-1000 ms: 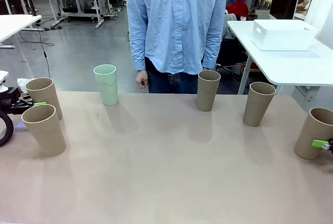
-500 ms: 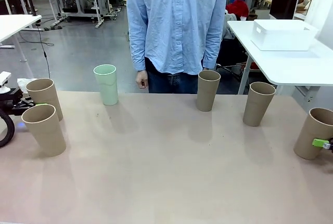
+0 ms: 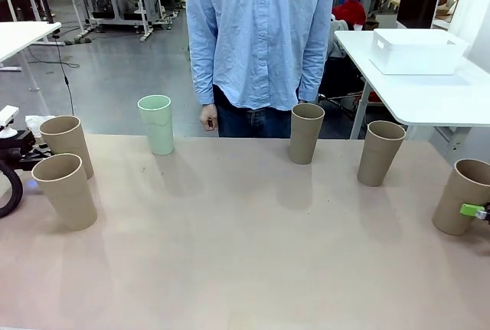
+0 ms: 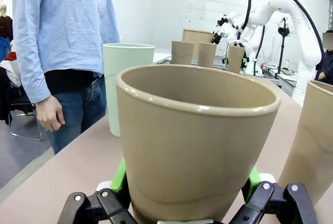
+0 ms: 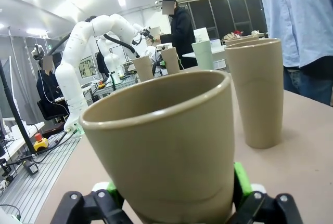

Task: Stack the cups and store them in the basket.
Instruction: Pick up two Reusable plastic cups , one in each hand.

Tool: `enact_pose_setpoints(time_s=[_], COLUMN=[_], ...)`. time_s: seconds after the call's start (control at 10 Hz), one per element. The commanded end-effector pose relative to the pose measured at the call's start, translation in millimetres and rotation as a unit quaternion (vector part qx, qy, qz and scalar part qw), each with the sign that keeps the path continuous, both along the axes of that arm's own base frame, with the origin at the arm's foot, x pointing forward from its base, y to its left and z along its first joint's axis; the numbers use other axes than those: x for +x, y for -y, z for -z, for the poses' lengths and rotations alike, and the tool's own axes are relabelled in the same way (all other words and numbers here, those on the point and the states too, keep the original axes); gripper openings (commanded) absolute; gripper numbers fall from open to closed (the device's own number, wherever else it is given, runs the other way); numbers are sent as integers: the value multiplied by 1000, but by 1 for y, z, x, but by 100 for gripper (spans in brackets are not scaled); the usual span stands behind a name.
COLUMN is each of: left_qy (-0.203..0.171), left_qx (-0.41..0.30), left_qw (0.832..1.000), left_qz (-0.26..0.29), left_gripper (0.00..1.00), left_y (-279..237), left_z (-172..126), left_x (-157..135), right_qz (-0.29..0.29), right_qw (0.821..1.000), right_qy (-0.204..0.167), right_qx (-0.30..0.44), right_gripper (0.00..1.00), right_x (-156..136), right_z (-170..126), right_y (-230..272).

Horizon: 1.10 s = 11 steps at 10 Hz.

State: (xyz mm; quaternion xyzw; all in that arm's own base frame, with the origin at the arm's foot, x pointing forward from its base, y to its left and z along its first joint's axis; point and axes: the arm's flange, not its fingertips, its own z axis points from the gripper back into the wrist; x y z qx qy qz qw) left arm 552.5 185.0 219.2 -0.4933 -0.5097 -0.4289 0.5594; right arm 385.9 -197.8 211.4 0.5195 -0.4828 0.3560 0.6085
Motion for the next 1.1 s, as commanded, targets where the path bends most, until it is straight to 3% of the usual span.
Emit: enact_pose_setpoints(time_s=[0.0,0.1,0.6,0.7,1.0], left_qy=[11,18,26,13,15], left_qx=[7,9,3,-23,4], left_qw=[1000,1000,1000,1000,1000], left_qz=[8,7,6,15,2], left_gripper=[100,87,42,42,42], left_y=[4,3,1,0,-1], left_z=[-3,-4,-7,-12,0], left_x=[-4,-4,-8,-11,-1], right_qz=[4,2,-3,-3,-3], right_qw=[1000,1000,999,1000,1000], right_qy=[16,25,45,23,23], right_qx=[13,14,5,3,3], right_gripper=[100,86,40,40,40], right_x=[4,3,2,0,0], right_z=[-2,-2,2,1,1], right_y=[1,1,3,-1,-1])
